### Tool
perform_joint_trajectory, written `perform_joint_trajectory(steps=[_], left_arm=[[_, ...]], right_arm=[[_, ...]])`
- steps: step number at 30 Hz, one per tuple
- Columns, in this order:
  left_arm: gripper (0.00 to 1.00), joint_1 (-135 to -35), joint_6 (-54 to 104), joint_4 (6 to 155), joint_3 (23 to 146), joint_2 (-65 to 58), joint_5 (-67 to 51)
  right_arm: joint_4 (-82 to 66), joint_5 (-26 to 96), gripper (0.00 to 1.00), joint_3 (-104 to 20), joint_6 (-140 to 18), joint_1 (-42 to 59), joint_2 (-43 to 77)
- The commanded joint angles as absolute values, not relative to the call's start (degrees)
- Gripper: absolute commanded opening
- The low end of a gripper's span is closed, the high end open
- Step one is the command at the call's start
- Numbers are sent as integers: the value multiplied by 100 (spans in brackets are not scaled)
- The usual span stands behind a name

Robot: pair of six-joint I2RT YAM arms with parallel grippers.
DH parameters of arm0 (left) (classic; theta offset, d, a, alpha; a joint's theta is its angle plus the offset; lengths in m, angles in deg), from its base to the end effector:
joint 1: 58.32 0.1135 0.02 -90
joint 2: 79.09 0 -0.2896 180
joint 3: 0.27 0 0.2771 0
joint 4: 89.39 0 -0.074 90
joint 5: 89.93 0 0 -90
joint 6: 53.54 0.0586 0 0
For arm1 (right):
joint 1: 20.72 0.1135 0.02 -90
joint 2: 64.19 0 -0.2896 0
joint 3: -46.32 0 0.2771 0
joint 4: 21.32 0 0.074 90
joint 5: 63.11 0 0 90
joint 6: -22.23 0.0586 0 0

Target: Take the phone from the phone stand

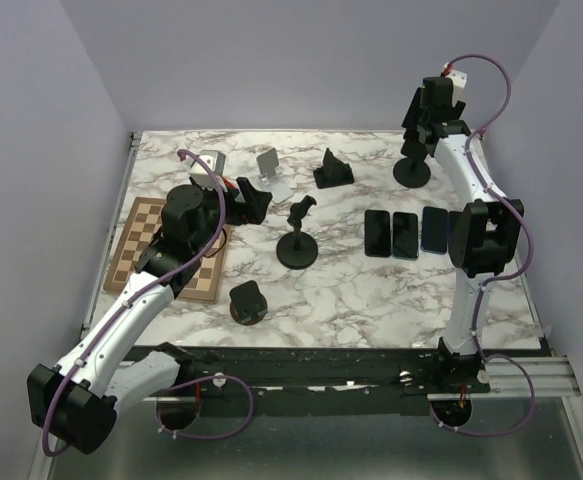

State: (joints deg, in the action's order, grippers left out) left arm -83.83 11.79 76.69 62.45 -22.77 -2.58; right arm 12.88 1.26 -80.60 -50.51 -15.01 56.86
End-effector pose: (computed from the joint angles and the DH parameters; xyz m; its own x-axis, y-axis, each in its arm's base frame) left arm 0.2391 -0.1171 0.3680 -0.3042 -0.3168 -0.8984 0.3792 0.8248 -0.4193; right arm 0.5564 0.0302 0.3298 -0.3651 0.2323 -0.9015 0.4162 0.9069 0.0651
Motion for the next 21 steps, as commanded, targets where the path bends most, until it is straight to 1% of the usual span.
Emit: perform_joint_trajectory(steps=[1, 5, 9, 11, 13, 16, 19, 20, 21], left_arm=[[91, -8396, 1521, 8191, 6327, -2207, -1185], [86, -8385, 1664, 8591, 6232, -2273, -1611], [77, -8385, 1543, 8926, 6346, -2196, -1857], [73, -8400, 1452, 9026, 6637, -1957, -2254], [73, -8533, 1485, 8917, 7049, -1567, -2497], [76, -8832, 1714, 8417, 7870, -878, -2424], [78, -9081, 1822, 8351, 8559, -169, -2408], [77, -9139, 1855, 8358, 8758, 56, -2472], [73, -9183, 1862, 8399, 8983, 342, -2501]], right_arm=[[1335, 1447, 1, -8301, -5384, -1492, 5366], [1353, 2126, 1, -8108, -5578, -1485, 5218], [1344, 2641, 1, -7948, -5815, -1488, 5193], [1252, 2985, 1, -7811, -5867, -1486, 5180], [1208, 3159, 1, -7730, -5851, -1484, 5191], [1045, 3530, 1, -7519, -5818, -1484, 5183], [895, 3831, 1, -7403, -5749, -1484, 5252], [919, 3853, 1, -7426, -5718, -1484, 5298], [945, 3896, 1, -7457, -5708, -1484, 5355]])
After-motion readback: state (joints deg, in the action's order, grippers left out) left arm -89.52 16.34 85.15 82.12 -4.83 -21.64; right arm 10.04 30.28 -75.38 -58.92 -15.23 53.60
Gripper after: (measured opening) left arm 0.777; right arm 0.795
